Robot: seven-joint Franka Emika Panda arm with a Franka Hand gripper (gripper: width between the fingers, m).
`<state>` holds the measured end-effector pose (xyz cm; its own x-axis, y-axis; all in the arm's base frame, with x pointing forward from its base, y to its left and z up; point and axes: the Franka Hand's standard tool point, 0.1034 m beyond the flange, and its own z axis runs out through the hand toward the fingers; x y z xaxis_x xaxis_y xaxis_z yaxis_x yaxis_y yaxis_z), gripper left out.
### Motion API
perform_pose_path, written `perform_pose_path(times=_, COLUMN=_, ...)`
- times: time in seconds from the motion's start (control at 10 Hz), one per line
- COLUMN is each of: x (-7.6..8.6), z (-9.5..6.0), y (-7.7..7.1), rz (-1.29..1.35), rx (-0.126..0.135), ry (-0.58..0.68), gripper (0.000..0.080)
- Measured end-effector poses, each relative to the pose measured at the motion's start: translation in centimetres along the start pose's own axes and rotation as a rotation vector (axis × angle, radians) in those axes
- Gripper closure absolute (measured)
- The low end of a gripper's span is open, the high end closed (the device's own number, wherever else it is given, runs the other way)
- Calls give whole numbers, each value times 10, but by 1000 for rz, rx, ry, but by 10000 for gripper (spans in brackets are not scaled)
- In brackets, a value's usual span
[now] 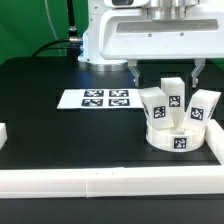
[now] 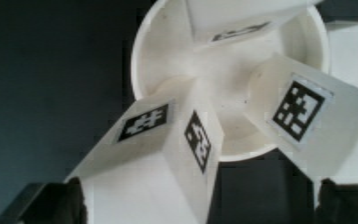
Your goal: Assemble stool
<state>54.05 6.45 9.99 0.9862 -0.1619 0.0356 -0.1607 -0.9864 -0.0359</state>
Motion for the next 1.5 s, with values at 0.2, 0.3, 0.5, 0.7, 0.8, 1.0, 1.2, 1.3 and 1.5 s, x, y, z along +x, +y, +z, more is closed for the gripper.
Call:
perform_pose_path(times=0.2, x=-1, z=1, y=-2, rz=-294, rx=-31, ry=-3, gripper=150)
perform_pose_path(times=0.3, x=-1, z=1, y=-2, rz=-404, rx=-39, ry=-8, gripper=150)
perform_pose_path(times=0.5, x=0, z=-1, y=-7, rz=-662, rx=-66, ry=-23, gripper=150)
perform_pose_path(times=0.7, x=2, z=0, y=1, rz=-760, rx=-74, ry=-27, gripper=150)
perform_pose_path(times=0.8, x=2, z=0, y=2, rz=-825, rx=-77, ry=-31, gripper=150)
perform_pose_path(times=1.0, x=3, z=1, y=4, rz=-949, rx=-82, ry=-39, gripper=150)
perform_pose_path(times=1.2, x=3, z=5, y=3, rz=-1209, rx=-124, ry=-84, gripper=150)
perform_pose_path(times=1.3, x=4, z=5, y=1, rz=-1302, rx=-138, ry=-101, gripper=150)
perform_pose_path(times=1.5, x=5, z=6, y=1, rz=-1450, rx=-154, ry=-130, gripper=150)
